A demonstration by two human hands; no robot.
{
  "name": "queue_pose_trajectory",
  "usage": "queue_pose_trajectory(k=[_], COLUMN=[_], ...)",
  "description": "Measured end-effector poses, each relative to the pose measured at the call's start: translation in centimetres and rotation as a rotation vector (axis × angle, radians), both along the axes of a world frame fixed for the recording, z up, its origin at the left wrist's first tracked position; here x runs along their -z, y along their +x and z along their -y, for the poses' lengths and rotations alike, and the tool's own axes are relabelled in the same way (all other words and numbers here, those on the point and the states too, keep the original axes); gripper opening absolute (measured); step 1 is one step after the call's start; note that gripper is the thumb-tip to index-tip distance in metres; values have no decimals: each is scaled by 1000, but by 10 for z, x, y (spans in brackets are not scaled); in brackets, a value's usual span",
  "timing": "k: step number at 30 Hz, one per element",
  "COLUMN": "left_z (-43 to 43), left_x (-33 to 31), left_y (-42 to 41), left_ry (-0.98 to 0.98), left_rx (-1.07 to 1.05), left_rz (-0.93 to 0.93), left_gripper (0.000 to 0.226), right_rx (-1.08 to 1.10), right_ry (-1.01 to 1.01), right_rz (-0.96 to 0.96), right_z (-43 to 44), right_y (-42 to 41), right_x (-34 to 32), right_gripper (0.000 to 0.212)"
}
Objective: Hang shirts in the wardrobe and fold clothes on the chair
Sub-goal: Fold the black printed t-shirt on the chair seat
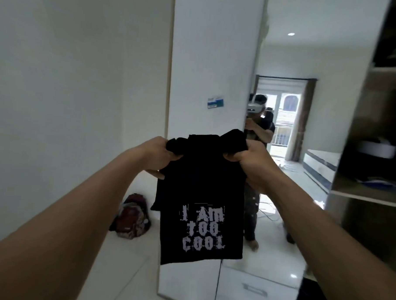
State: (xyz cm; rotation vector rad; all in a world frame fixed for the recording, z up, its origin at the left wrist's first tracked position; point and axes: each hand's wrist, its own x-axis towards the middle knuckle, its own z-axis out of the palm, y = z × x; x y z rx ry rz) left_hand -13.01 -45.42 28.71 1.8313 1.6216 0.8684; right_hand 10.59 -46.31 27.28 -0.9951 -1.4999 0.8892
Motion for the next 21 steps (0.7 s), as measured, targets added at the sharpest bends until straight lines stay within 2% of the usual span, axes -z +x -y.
queue_pose_trajectory(k=[5,8,11,13,16,19,21], left_z=[-30,-38,-42,-48,-62,-78,-90], left_x=[4,8,16,22,36,51,60], left_y=[97,148,202,236,288,346,376], left_ry=[-56,-45,-75,-62,-58,-78,-146], left_rx=[104,193,333,399,507,547,542], left_rz=[21,-45,133,189,329,488,558], left_gripper=[20,18,26,31,29,21,31], right_rx=[191,248,326,358,381,421,433], right_ry=[-5,-30,-65,-90,-109,-139,-165], right_rz=[-10,-11,-58,-75,-92,-109,-151], right_z=[12,17,23,25,25,23,20], right_y=[88,139,190,224,273,327,355], right_x=[-1,3,7,10,16,25,33], right_gripper=[20,21,21,19,21,26,30])
